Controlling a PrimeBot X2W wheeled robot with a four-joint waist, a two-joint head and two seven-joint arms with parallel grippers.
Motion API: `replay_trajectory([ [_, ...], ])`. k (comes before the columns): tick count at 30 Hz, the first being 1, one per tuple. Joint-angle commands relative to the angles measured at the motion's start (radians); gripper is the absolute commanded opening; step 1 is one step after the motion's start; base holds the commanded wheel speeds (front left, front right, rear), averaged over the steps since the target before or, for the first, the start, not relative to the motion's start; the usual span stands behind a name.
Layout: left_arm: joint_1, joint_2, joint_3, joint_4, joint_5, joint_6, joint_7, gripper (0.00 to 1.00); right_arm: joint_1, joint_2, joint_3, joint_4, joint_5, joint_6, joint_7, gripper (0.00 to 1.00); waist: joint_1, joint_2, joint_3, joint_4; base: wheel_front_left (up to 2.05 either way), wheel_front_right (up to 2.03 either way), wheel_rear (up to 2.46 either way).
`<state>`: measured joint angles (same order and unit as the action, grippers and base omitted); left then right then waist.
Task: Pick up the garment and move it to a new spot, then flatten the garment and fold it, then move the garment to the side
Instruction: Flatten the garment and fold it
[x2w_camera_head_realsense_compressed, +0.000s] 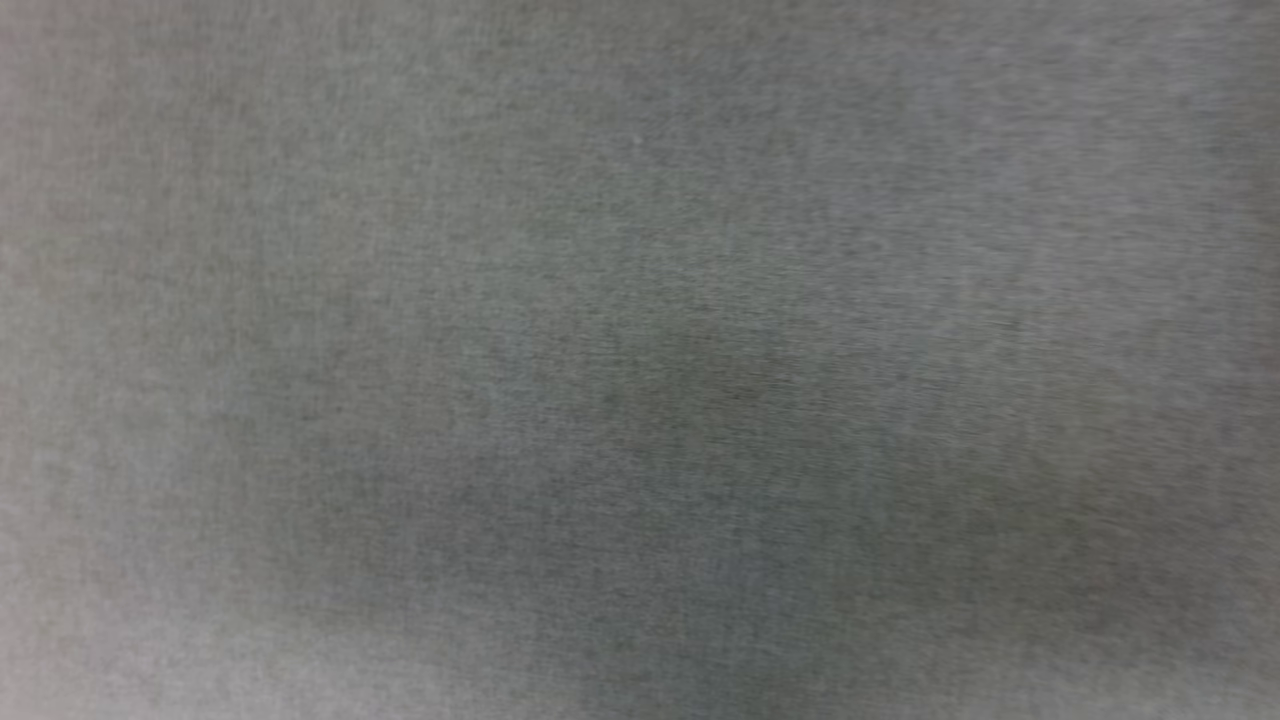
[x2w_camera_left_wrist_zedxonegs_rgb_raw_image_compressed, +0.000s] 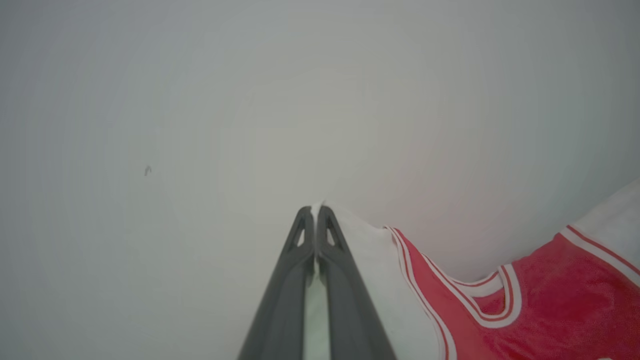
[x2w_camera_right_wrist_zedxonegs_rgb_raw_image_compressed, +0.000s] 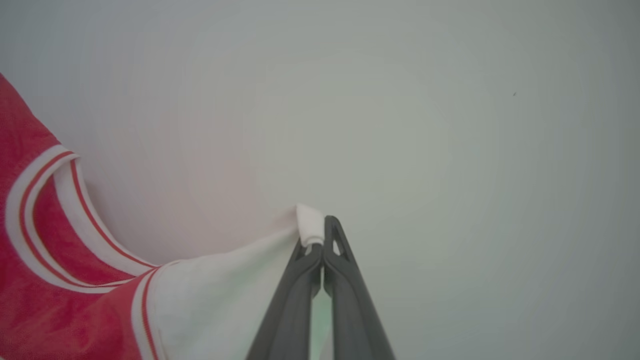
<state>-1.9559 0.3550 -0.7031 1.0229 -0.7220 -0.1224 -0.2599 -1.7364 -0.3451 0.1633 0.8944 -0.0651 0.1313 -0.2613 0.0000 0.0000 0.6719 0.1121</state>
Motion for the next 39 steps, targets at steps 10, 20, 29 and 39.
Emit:
replay_trajectory([
  [10, 0.262, -0.021, -0.069, -0.062, -0.058, -0.007, 0.004, 0.00, 0.224, -0.045, 0.065, -0.010, 0.091, -0.001, -0.004, 0.00, 0.0000, 0.0000, -0.047, 0.086, 0.00, 0.00, 0.00],
  [20, 0.575, 0.113, -0.248, -0.305, -0.253, -0.007, 0.108, 0.00, 0.591, -0.153, 0.191, -0.157, 0.332, -0.001, -0.004, 0.00, 0.0000, 0.0000, -0.252, 0.080, 0.00, 0.00, 0.00],
  [29, 0.862, 0.283, -0.336, -0.479, -0.319, -0.007, 0.124, 0.00, 0.940, -0.224, 0.171, -0.329, 0.489, -0.001, 0.006, 0.00, 0.0000, 0.0000, -0.406, 0.043, 0.00, 0.00, 0.00],
  [39, 1.213, 0.469, -0.406, -0.757, -0.348, 0.132, 0.095, 0.00, 1.398, -0.278, 0.086, -0.563, 0.530, -0.001, 0.041, 0.00, 0.0000, 0.0000, -0.531, 0.008, 0.00, 0.00, 0.00],
])
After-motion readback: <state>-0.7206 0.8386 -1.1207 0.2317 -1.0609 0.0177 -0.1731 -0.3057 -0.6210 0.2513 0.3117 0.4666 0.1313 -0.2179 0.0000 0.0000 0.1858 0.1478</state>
